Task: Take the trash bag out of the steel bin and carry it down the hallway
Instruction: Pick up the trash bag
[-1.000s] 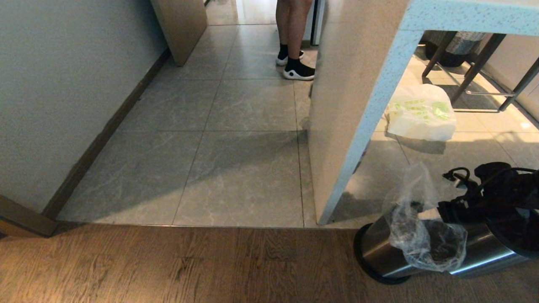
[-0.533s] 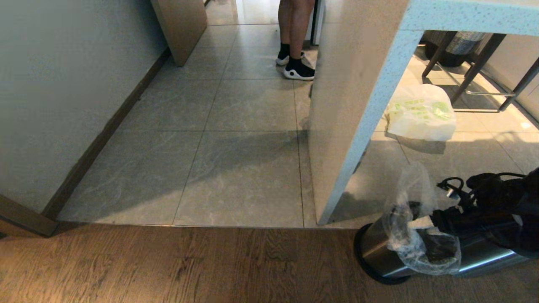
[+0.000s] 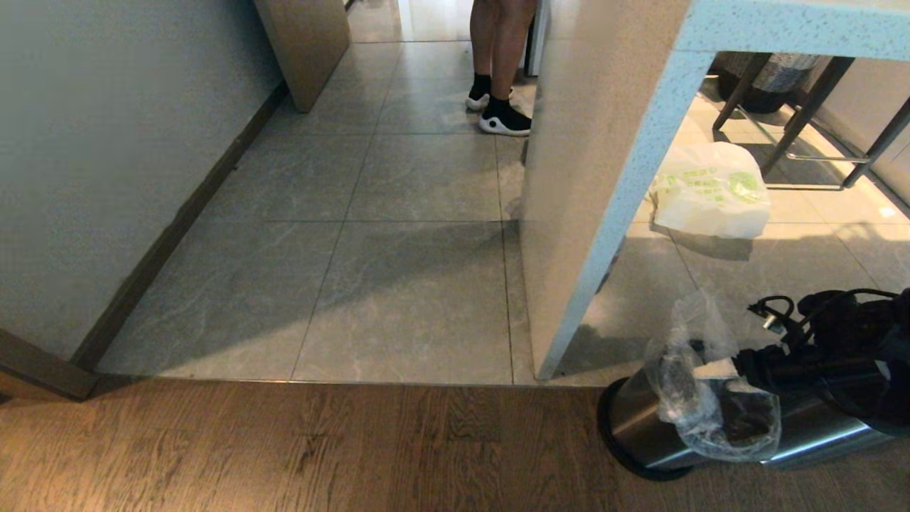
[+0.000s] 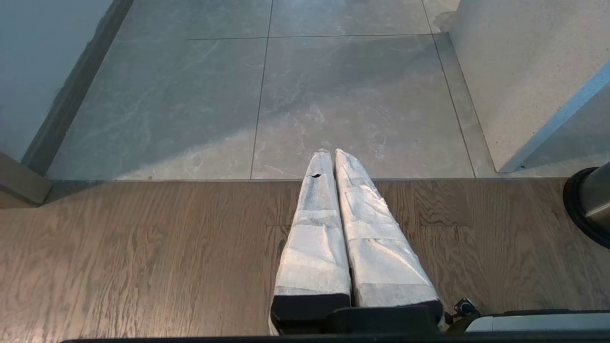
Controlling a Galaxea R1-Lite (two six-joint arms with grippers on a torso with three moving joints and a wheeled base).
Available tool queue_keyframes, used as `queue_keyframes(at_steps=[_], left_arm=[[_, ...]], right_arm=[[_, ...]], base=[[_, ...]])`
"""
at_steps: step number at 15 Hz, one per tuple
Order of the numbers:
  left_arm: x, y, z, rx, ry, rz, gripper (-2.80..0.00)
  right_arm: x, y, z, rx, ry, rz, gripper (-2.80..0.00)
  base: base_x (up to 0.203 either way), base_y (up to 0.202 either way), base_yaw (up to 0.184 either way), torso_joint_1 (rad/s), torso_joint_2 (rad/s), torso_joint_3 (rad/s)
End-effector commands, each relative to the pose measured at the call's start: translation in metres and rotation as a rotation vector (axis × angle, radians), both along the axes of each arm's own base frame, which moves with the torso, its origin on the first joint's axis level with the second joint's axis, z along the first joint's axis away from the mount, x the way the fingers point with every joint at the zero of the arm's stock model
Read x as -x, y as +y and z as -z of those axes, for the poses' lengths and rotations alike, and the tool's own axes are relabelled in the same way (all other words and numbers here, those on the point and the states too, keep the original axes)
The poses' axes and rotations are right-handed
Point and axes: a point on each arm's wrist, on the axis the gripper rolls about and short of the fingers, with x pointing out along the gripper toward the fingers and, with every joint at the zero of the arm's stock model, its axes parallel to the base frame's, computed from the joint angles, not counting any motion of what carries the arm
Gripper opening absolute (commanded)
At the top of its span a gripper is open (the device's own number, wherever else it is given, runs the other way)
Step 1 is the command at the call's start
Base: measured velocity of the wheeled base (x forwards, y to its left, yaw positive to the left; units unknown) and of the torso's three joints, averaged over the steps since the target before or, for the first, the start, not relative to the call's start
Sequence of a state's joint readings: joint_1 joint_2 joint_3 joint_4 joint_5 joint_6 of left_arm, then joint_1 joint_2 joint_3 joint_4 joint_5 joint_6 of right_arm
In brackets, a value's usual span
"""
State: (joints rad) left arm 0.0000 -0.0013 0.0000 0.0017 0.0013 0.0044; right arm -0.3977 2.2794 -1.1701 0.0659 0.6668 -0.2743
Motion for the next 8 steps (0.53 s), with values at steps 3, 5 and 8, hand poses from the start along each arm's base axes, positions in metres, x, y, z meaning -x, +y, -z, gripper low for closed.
queue_keyframes(at_steps=[3, 5, 8], left_arm=[[-0.0001, 0.0000, 0.0000, 0.000, 0.001, 0.000, -2.80], [-0.0001, 0.0000, 0.0000, 0.000, 0.001, 0.000, -2.80], [-0.0002, 0.0000, 0.0004, 0.001, 0.003, 0.000, -2.80]], right_arm=[[0.0024, 0.0008, 0.0025, -0.024, 0.038, -0.003, 0.00], [0.0016, 0.0038, 0.0055, -0.031, 0.040, -0.020, 0.00], [-0.0028, 0.0048, 0.0096, -0.032, 0.036, -0.030, 0.00]], base=[[0.000, 0.000, 0.000, 0.000, 0.00, 0.000], [0.000, 0.000, 0.000, 0.000, 0.00, 0.000], [0.000, 0.000, 0.000, 0.000, 0.00, 0.000]])
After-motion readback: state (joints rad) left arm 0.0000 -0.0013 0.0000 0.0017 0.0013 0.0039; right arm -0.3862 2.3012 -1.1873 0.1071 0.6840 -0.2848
